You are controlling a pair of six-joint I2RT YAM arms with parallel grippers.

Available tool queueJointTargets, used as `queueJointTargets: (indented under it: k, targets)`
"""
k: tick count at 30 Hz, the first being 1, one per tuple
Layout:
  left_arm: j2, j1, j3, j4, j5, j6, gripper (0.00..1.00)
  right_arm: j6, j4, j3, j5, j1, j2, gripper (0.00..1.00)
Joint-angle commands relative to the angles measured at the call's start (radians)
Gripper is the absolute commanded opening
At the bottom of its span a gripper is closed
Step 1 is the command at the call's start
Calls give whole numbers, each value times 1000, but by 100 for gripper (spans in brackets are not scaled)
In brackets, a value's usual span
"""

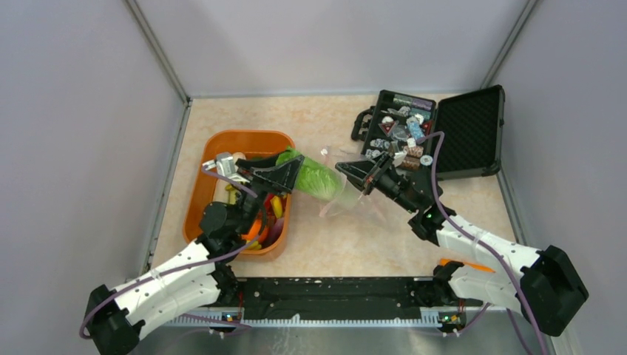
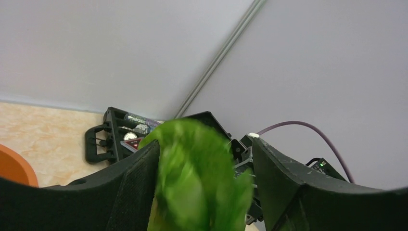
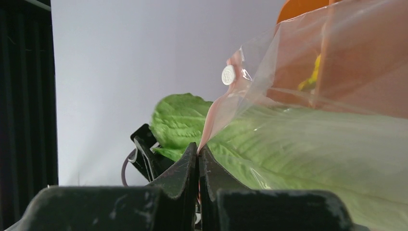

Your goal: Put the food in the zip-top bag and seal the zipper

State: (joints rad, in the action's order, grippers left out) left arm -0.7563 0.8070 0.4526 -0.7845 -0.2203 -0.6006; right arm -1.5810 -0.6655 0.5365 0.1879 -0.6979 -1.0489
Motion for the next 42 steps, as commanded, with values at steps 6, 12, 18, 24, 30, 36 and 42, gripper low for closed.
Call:
queueJointTargets:
  k: [6, 12, 18, 24, 30, 36, 42]
  targets:
    - [53, 2, 142, 340, -37, 110, 77, 82, -84, 68, 39, 12, 12, 0]
    - [16, 2, 230, 527, 84, 213, 91, 99, -49, 68, 25, 12, 15, 0]
    - [4, -38, 445, 948, 211, 470, 99, 140, 41, 44, 11, 12, 32, 0]
    - [-111, -116, 599, 1339, 429, 709, 99, 176, 61, 27, 23, 12, 25, 0]
    - [-201, -207, 672, 1483, 518, 759, 99, 187, 57, 28, 47, 12, 13, 0]
    - [-253, -308, 705, 1585, 670, 808, 99, 206, 69, 44, 55, 12, 5, 0]
    - [-324, -317, 736, 1634, 811, 852, 99, 207, 49, 53, 76, 12, -16, 0]
